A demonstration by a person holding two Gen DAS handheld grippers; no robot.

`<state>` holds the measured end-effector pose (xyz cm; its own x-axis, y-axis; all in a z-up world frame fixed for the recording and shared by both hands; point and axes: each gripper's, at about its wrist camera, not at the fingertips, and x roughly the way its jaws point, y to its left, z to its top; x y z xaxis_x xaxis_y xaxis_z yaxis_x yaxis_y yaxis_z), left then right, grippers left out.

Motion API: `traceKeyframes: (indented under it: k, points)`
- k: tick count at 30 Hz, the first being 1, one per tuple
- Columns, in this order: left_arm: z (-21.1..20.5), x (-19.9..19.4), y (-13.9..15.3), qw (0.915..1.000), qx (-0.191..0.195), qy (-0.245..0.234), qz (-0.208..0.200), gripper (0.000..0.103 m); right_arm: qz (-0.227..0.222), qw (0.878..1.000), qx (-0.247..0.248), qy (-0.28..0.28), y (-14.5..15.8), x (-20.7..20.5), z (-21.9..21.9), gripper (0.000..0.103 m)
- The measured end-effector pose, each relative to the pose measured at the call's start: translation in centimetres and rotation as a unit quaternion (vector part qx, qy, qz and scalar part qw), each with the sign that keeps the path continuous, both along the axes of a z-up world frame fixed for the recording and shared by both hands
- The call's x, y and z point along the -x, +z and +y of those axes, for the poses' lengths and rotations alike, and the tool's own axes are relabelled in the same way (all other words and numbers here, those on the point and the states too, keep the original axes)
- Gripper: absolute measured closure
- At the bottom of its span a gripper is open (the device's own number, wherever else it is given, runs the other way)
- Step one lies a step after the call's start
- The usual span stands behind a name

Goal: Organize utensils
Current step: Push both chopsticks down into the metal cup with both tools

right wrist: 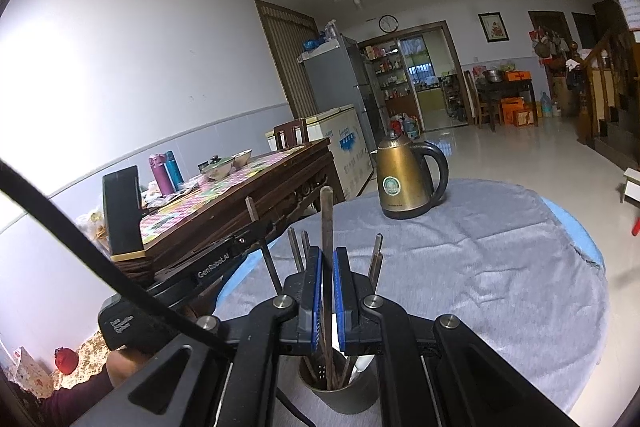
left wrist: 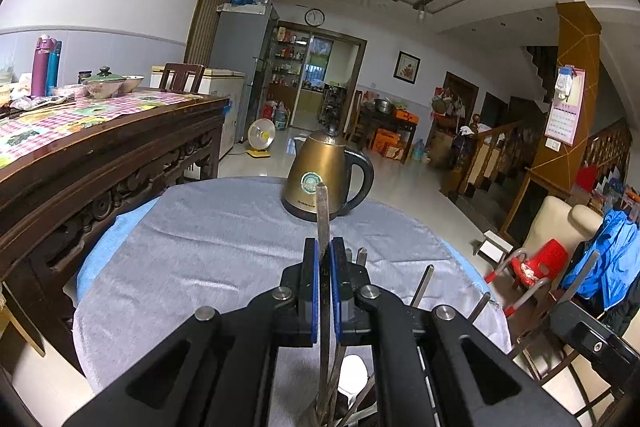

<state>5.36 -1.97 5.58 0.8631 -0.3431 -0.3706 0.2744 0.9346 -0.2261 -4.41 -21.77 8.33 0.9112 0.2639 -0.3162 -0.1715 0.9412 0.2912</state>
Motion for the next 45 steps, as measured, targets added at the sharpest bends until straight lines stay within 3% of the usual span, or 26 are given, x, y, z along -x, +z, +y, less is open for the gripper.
traceKeyframes:
  k: [45]
  points:
    - [0.4,3.4,-0.1,0.9985,-0.048,0.015,0.021,0.096,0.036,0.999,-0.024,-0.010,-2.2,1.3,1.4,0.096]
